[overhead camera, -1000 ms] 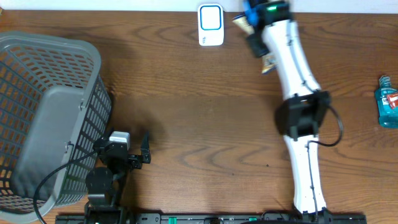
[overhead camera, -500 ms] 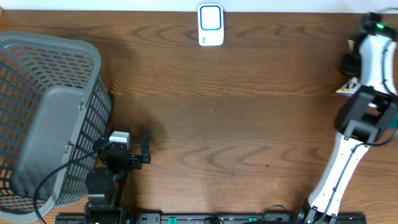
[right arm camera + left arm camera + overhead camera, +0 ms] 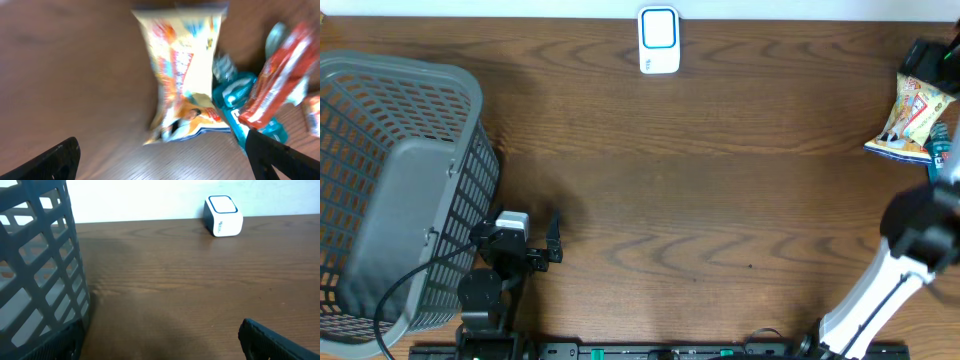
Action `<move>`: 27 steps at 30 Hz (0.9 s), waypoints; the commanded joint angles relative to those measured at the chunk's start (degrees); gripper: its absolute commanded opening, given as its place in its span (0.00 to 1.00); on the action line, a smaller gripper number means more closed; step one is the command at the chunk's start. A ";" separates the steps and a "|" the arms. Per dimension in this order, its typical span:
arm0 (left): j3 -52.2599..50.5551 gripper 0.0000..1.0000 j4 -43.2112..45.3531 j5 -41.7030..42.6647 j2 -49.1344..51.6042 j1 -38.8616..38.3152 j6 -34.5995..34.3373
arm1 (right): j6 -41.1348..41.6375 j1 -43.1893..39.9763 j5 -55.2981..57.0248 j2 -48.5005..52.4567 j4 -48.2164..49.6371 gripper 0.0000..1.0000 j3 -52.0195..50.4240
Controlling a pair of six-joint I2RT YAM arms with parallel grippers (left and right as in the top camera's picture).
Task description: Scan the item barcode
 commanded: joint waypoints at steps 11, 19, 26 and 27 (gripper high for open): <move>-1.62 0.98 -0.68 -0.11 -0.15 0.09 -0.24 | -0.39 6.40 -7.85 -44.94 -3.43 0.99 0.83; -1.62 0.98 -0.68 -0.11 -0.15 0.09 -0.24 | -0.39 6.56 -7.85 -62.71 -3.45 0.99 0.83; -1.62 0.98 -0.68 -0.11 -0.15 0.09 -0.24 | -1.25 7.37 -6.99 -71.28 -4.74 0.99 0.81; -1.62 0.98 -0.68 -0.11 -0.15 0.09 -0.24 | -1.11 7.76 -7.26 -71.93 -5.35 0.99 0.70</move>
